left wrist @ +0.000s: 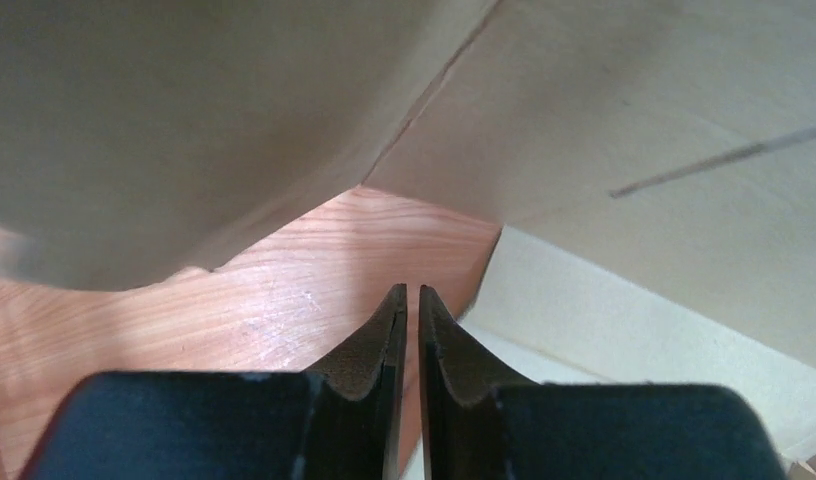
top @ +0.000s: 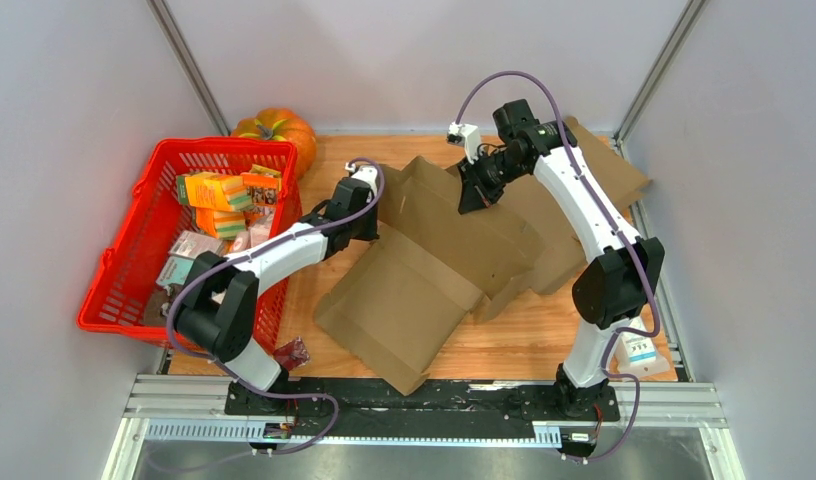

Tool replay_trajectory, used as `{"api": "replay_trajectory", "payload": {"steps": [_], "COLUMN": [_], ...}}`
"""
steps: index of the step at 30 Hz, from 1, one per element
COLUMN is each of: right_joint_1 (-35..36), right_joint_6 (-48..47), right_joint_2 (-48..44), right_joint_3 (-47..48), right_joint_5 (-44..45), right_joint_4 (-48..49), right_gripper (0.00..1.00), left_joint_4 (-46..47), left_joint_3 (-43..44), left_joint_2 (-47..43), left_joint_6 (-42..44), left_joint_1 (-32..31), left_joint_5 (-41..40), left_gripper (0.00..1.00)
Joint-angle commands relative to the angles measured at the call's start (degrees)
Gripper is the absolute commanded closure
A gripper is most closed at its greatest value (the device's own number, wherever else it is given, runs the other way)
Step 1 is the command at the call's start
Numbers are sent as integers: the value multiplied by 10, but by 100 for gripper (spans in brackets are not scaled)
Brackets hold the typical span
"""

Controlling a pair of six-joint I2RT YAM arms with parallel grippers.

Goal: Fold the paper box

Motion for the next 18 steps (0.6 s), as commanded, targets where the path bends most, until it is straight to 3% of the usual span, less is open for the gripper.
{"api": "replay_trajectory", "payload": {"steps": [1,11,18], "right_joint_1": [0,0,-5], "right_joint_6": [-12,1,21], "right_joint_2": [-2,-3,-11], "right_joint_3": [17,-1,-5], "right_joint_5": [-33,-19,34], "right_joint_4": [16,38,45], "right_gripper": [100,100,100], "left_joint_4": [37,109,82], "left_joint_3": [19,-26,-114], "left_joint_2": [15,9,-113], "left_joint_6": [-5,-35,-48], "left_joint_1": [7,6,6], "left_joint_5": [53,190,150], "left_gripper": [85,74,65]}}
